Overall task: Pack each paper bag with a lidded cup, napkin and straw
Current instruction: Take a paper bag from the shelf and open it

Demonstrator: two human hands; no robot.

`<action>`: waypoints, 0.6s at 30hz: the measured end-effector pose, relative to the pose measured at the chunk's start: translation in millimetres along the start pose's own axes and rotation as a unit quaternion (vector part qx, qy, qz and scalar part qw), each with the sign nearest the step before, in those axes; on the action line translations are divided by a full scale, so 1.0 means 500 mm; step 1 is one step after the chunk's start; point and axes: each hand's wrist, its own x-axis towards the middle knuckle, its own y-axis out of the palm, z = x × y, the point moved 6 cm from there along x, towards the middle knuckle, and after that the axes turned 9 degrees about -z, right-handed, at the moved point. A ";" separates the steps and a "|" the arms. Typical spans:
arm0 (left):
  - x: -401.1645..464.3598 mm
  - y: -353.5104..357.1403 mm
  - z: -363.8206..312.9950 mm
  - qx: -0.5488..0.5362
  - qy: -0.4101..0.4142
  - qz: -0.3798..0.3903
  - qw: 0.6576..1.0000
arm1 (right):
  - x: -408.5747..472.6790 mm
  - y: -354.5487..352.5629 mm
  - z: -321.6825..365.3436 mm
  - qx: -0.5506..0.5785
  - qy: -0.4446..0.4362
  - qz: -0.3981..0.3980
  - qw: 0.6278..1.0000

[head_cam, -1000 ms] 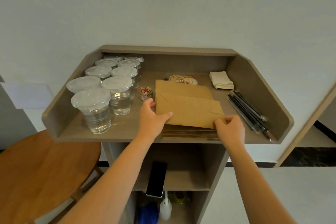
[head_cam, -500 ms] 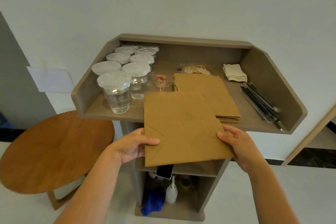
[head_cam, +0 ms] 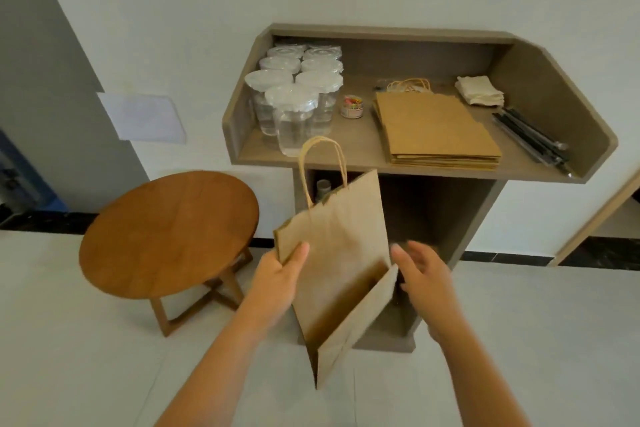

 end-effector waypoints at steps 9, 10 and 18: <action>-0.108 -0.051 0.035 0.225 0.112 0.041 0.967 | -0.127 0.175 0.087 0.265 0.184 0.179 0.929; -0.114 -0.052 0.033 0.203 0.115 0.048 0.971 | -0.131 0.178 0.086 0.281 0.174 0.182 0.926; -0.128 -0.051 0.061 0.073 0.117 0.050 0.989 | -0.145 0.190 0.064 0.332 0.132 0.220 0.908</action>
